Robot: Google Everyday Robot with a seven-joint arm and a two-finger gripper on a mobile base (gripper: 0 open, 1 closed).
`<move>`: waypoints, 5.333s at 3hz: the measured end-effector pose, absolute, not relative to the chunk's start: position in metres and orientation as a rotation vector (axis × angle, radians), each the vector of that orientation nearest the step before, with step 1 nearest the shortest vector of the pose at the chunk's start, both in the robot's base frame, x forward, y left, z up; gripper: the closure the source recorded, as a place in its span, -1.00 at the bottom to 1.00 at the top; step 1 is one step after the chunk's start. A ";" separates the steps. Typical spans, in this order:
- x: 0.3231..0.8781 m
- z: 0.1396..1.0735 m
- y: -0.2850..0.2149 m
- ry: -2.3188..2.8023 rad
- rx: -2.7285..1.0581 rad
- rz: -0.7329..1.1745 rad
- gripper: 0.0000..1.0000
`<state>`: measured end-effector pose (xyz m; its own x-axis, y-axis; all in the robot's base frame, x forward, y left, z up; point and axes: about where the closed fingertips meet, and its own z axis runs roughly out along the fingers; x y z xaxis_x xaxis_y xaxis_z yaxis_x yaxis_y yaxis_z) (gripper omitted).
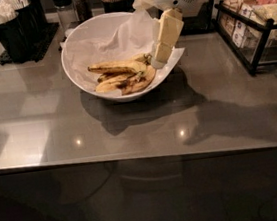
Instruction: Pick banana from white bowl
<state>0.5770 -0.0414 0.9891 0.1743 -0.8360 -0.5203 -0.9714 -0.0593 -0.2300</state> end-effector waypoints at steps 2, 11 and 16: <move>0.599 0.995 0.001 1.595 -1.990 0.374 -1.00; 0.654 0.896 0.045 1.676 -1.889 0.712 -0.42; 0.656 0.867 0.045 1.710 -1.884 0.809 0.06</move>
Offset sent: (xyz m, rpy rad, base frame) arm 0.0148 0.0298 0.0013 0.0108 0.0001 0.0717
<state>0.6558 0.0447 0.8674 0.0504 -0.7171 -0.6952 -0.9923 -0.1150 0.0467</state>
